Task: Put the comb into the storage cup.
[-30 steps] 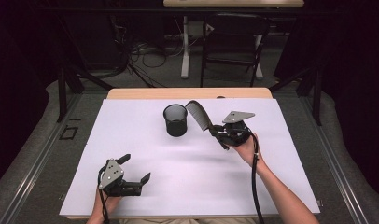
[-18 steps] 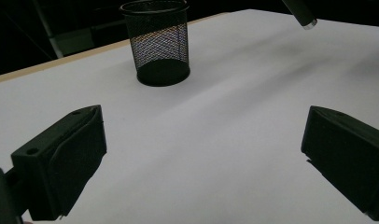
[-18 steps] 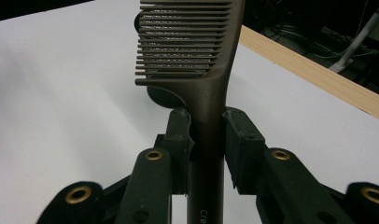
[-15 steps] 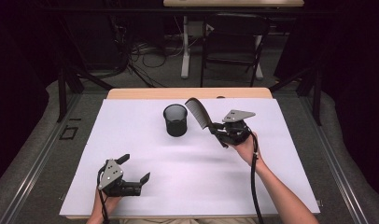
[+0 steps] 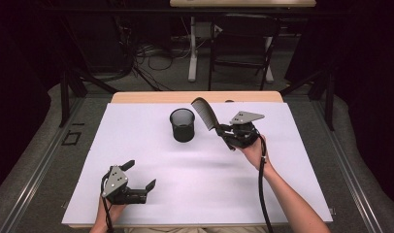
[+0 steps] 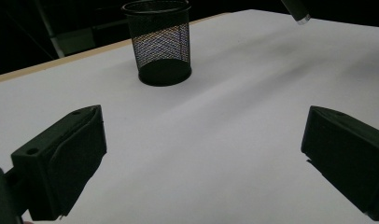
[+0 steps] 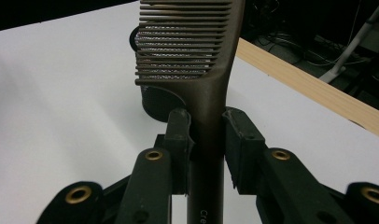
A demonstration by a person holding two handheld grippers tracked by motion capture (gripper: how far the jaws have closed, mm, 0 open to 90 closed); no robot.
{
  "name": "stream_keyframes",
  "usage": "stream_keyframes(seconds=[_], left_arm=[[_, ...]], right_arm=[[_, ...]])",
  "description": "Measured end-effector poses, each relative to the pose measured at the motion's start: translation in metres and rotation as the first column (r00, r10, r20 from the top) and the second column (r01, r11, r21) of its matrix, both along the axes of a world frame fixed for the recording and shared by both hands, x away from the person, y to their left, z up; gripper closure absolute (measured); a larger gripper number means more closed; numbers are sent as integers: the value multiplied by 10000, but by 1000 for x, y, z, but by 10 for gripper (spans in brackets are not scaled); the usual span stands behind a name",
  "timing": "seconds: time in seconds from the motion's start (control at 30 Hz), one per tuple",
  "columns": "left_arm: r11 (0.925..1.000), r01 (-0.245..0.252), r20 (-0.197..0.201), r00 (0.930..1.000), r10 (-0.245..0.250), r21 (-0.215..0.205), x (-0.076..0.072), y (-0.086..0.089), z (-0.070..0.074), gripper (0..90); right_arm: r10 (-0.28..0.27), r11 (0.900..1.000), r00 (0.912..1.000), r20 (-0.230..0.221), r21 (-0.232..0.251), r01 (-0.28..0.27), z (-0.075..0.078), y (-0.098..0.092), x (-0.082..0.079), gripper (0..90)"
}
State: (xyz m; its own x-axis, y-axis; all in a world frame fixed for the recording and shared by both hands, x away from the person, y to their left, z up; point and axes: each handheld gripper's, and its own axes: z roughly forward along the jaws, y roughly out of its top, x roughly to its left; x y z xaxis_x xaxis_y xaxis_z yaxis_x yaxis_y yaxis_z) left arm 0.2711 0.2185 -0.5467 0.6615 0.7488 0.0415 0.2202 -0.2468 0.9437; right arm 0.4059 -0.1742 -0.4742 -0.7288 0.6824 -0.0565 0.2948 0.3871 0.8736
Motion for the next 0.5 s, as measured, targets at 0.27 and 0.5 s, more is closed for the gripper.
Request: stream_keyframes(seconds=[0.27,0.5], left_arm=[[10000,-23,-2,10000,23,-7,0,0,0,0],[10000,-27,11,10000,27,28,0,0,0,0]], right_arm=[[-28,9999,9999,153,113,26,4,3,1,728],[32,9999,9998,189,134,-34,7,8,4,727]])
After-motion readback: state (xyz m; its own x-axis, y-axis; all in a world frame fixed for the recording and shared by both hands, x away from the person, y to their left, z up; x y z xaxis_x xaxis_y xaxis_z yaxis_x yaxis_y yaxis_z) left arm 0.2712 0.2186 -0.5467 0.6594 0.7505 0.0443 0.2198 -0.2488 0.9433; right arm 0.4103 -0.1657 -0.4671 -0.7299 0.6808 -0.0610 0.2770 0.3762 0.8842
